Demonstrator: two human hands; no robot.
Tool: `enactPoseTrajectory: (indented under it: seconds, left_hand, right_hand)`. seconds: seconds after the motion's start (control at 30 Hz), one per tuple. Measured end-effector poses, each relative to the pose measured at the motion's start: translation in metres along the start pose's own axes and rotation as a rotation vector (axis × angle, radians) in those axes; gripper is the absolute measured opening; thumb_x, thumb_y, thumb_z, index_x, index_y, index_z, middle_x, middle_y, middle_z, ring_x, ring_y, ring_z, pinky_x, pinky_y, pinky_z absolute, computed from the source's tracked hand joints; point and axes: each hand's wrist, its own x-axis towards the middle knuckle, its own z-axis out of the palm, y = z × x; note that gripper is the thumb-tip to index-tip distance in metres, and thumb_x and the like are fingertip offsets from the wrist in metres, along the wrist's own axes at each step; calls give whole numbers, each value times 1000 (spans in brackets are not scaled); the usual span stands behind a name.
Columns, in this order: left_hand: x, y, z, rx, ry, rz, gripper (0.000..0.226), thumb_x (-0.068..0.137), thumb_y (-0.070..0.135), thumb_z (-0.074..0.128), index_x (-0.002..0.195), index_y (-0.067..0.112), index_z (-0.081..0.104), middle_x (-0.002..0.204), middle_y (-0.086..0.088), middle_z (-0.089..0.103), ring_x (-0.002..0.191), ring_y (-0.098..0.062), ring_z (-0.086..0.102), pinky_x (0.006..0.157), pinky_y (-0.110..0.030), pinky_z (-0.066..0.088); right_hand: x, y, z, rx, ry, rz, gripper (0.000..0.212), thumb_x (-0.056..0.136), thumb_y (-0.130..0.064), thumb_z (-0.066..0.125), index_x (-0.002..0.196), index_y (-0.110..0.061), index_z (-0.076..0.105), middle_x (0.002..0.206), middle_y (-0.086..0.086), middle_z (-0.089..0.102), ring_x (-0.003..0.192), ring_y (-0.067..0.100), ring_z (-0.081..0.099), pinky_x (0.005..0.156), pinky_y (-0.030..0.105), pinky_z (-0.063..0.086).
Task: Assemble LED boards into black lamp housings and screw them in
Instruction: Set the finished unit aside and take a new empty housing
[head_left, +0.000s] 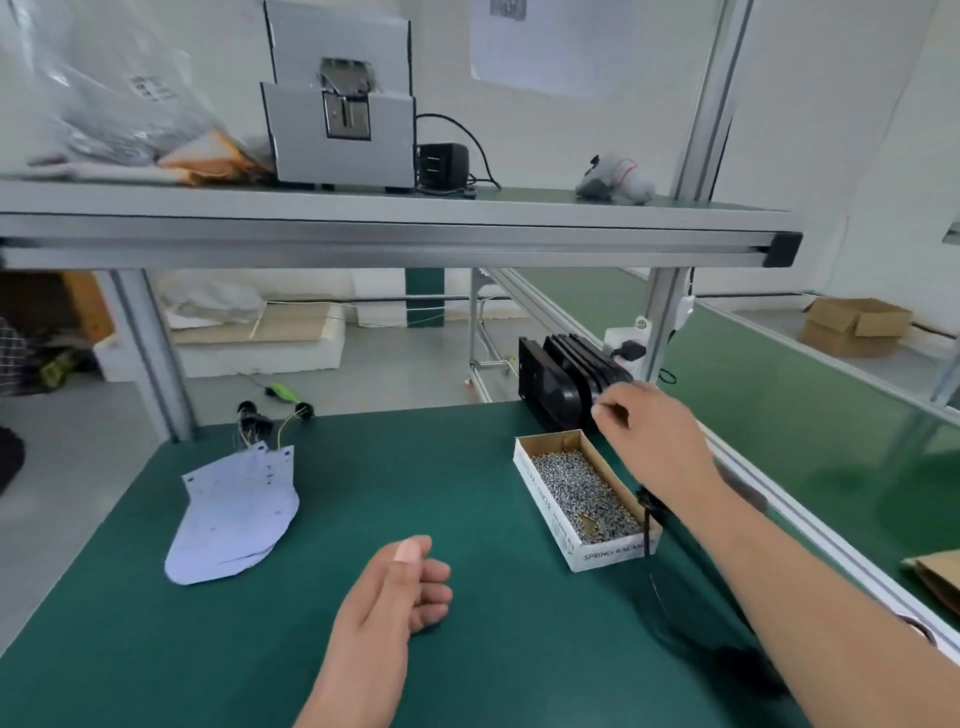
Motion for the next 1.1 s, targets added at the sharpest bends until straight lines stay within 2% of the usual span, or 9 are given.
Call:
enactPoseTrajectory:
  seconds: [0.23, 0.37, 0.57, 0.7, 0.8, 0.87, 0.93, 1.0, 1.1]
  left_hand:
    - [2, -3, 1, -7, -15, 16, 44, 86, 50, 56, 111, 20, 76, 95, -10, 78, 80, -22, 74, 71, -29, 60]
    - [-1, 0, 4, -1, -15, 9, 40, 86, 52, 58, 106, 24, 78, 92, -7, 78, 79, -21, 73, 71, -29, 59]
    - [-3, 4, 2, 10, -41, 6, 41, 73, 74, 58, 97, 46, 77, 93, 1, 78, 79, -15, 72, 77, -31, 60]
    - [-4, 6, 2, 8, -31, 10, 41, 73, 74, 58, 97, 46, 76, 94, 0, 78, 81, -16, 72, 78, -32, 59]
    - [-5, 9, 3, 5, -19, 21, 37, 77, 71, 59, 97, 45, 77, 95, -2, 77, 80, -16, 71, 76, -33, 59]
    - [-6, 13, 3, 27, 11, 40, 30, 87, 61, 58, 99, 43, 77, 97, 1, 76, 82, -14, 69, 73, -31, 58]
    - [-5, 16, 1, 79, 66, 72, 29, 92, 53, 54, 108, 41, 75, 100, 7, 75, 88, -11, 68, 74, -28, 57]
    - [-5, 18, -2, 146, 135, 85, 30, 101, 50, 53, 124, 40, 68, 111, 16, 73, 103, -4, 66, 87, -26, 56]
    - [-5, 26, -12, 273, 216, 91, 34, 107, 49, 48, 141, 44, 55, 139, 35, 53, 129, 21, 44, 115, -24, 34]
  right_hand:
    - [77, -23, 43, -183, -107, -54, 26, 100, -27, 58, 119, -13, 68, 115, 10, 64, 101, 31, 64, 85, 43, 56]
    - [102, -18, 62, -363, -191, -54, 19, 100, -29, 58, 101, -10, 62, 108, 13, 59, 83, 31, 55, 68, 38, 44]
    - [113, -13, 73, -477, -202, -123, 19, 96, -9, 56, 79, -11, 48, 98, 16, 54, 56, 19, 29, 53, 34, 26]
    - [104, -22, 60, -385, -43, -179, 1, 93, -2, 60, 93, -2, 60, 98, 21, 58, 62, 33, 52, 57, 40, 48]
    - [88, -45, 44, -94, 90, -188, 10, 85, -10, 61, 92, -3, 59, 83, 13, 57, 69, 39, 61, 60, 41, 49]
    - [63, -61, 35, 97, -53, -80, 34, 85, -22, 55, 119, -14, 59, 78, -2, 59, 71, 22, 61, 64, 33, 42]
    - [21, -74, 31, 224, -232, -38, 65, 88, -19, 61, 151, -27, 45, 75, -9, 64, 68, 3, 62, 64, 24, 46]
    - [-25, -84, 30, 275, -398, -41, 74, 90, -21, 62, 158, -37, 37, 80, -12, 66, 71, 2, 64, 62, 14, 46]
    - [-81, -91, 28, 325, -565, -27, 78, 86, -31, 54, 159, -45, 31, 92, -18, 64, 66, 7, 62, 56, 20, 47]
